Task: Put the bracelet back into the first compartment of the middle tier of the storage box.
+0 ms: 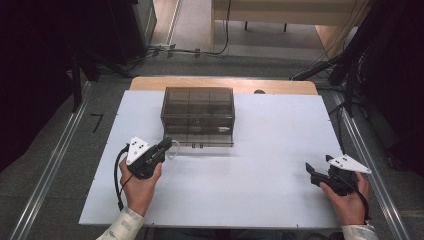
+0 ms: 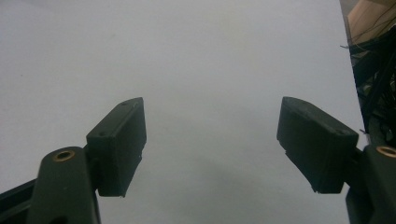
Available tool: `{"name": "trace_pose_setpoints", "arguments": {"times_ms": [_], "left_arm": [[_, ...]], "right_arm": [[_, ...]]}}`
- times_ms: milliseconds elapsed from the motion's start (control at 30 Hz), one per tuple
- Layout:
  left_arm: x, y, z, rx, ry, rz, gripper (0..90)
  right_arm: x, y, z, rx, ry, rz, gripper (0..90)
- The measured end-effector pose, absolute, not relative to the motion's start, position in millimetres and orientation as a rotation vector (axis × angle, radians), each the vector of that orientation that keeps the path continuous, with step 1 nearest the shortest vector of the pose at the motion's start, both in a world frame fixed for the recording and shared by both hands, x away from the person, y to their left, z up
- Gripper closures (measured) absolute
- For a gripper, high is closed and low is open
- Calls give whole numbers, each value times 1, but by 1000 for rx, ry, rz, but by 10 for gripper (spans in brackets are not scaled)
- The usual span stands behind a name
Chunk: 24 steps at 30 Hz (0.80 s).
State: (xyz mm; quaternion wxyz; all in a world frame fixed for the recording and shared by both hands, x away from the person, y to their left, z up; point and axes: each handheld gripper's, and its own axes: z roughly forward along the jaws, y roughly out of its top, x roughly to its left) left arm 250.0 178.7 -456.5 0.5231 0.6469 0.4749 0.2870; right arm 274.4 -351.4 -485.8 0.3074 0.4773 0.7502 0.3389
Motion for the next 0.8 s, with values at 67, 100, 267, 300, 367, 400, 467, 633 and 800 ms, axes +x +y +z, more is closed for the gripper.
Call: {"name": "trace_pose_setpoints", "arguments": {"times_ms": [67,100,267,300,367,400,467,633,800], "left_arm": [[251,179,-456,1548,1137,685,882],[251,179,-455,1542,1136,687,882],[253,179,-453,1537,1138,688,882],[253,180,-453,1536,1137,688,882],[255,180,-453,1536,1141,683,882],[255,180,-453,1532,1141,685,882],[256,180,-452,1532,1143,685,882],[258,180,-450,1526,1141,686,882],[261,179,-447,1518,1137,688,882]], "right_arm": [[275,-351,-486,1264,1984,896,225],[275,-351,-486,1264,1984,896,225],[275,-351,-486,1263,1985,896,225],[275,-351,-486,1263,1984,896,225],[275,-351,-486,1263,1985,896,225],[275,-351,-486,1263,1985,896,225],[275,-351,-487,1263,1987,895,225],[275,-351,-487,1267,1990,893,225],[276,-351,-487,1265,1990,891,225]]}}
